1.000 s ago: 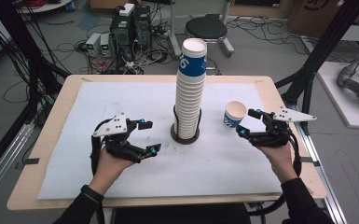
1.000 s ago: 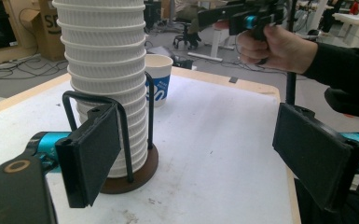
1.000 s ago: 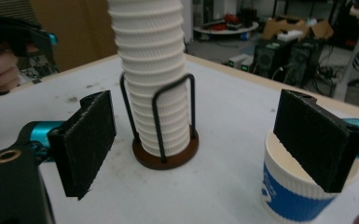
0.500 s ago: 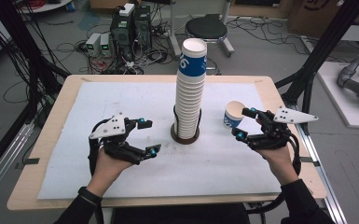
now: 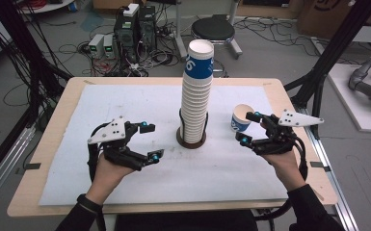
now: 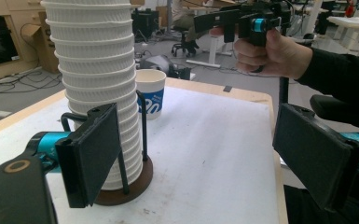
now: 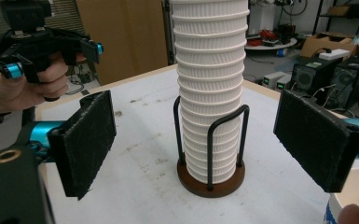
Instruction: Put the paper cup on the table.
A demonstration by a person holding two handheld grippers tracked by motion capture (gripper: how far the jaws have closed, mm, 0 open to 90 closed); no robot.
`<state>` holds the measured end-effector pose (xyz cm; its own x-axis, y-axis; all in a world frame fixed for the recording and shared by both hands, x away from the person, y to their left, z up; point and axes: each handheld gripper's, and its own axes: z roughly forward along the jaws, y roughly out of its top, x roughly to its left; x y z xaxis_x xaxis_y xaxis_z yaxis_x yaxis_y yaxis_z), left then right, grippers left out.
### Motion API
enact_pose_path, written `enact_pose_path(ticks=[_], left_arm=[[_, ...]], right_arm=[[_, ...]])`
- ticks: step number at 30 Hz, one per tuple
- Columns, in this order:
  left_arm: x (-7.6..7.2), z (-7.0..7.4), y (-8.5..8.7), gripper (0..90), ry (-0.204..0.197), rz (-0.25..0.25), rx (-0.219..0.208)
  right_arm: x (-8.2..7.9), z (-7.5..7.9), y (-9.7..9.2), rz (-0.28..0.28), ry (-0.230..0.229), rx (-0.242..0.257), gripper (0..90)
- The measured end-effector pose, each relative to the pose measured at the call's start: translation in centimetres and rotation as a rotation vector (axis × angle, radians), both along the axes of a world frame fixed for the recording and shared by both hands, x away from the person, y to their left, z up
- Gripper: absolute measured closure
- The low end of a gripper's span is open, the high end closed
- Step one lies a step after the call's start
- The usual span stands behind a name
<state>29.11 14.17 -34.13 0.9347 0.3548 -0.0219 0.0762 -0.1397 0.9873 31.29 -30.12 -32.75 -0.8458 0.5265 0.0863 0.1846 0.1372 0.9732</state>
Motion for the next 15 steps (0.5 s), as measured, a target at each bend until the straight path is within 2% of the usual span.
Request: enact_pose_path(ticks=[15], left_arm=[[-0.06, -0.01, 0.23, 15.2, -0.002, 0.011, -0.003]], right_arm=[[0.09, 0.00, 0.20, -0.010, 0.005, -0.007, 12.8]])
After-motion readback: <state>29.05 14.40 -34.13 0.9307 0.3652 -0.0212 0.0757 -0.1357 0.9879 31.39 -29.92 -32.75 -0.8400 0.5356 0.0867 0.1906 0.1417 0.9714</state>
